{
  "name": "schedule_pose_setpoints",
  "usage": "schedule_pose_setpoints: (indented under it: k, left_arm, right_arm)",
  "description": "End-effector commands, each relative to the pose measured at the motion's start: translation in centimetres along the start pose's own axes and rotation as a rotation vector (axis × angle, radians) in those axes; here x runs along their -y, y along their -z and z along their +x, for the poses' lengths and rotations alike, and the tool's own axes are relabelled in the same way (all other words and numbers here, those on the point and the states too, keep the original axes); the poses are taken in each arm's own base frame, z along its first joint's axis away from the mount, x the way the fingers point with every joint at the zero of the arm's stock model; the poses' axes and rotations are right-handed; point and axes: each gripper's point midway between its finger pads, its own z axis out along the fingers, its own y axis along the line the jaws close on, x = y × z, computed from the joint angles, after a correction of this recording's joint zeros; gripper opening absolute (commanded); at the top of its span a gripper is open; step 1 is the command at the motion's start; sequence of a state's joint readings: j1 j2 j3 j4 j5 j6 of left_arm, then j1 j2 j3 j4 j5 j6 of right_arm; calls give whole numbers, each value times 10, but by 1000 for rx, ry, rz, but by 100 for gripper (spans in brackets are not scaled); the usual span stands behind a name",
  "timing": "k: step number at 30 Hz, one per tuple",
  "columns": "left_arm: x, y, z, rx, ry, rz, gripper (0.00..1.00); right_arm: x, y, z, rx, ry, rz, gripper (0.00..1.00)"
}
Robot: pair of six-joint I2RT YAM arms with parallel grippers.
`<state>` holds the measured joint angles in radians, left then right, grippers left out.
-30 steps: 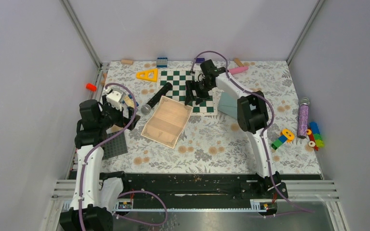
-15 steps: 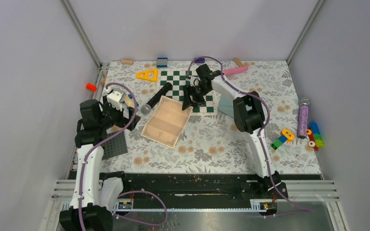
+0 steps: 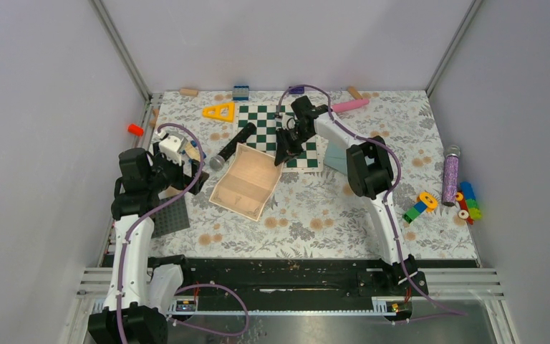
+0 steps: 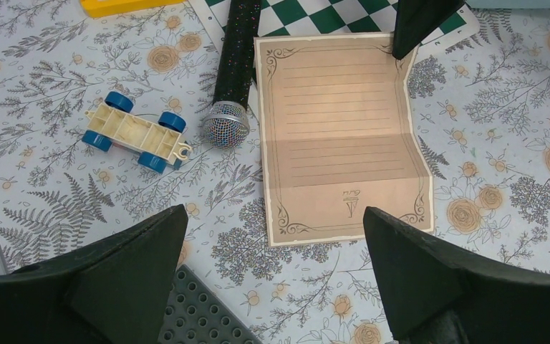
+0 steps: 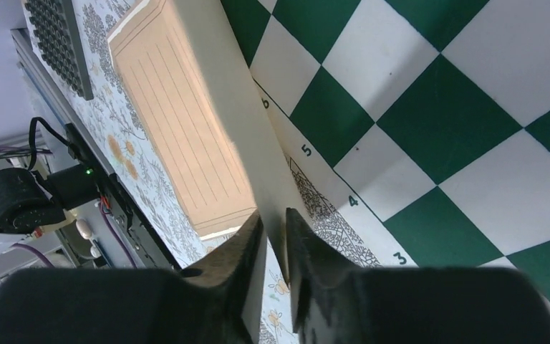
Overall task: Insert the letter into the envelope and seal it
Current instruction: Pick up the letter from the center of the board.
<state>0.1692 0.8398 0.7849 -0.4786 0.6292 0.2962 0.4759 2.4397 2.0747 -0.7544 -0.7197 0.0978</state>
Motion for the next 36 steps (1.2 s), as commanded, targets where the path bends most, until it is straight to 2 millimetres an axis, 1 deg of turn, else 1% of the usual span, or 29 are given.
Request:
schedule_pose_setpoints:
  k: [1,5,8,19,24,26,31,33,36]
  left_arm:
    - [2,5,-25,64,-66,15,99]
    - [2,5,-25,65,-68,15,99]
    - [3,5,-25,65,-68,18,99]
    - [5,4,-24,64,-73,28,99]
    - [7,4,-25,68,-75,33,99]
    - [7,5,-26,70,-76,30,99]
    - [8,9,-29,84,-85,25,99]
    - [8,10,-33,98,-85,20,99]
    - [7,11,-44,133,-98,6,99]
  right_arm:
    - [-21,12,-2,-1,59,-35,18]
    - [-32,26,-5,15,110,-28,6]
    - [-42,42,-8,36,162,-20,0]
    - [-80,98,-18,123,322,29,0]
    - [-104,134,-17,171,415,59,0]
    - [-119,153,-14,202,464,68,0]
    - [-146,196,1,269,573,101,0]
    - [-155,211,12,288,616,109,0]
    - [-170,235,31,324,696,122,0]
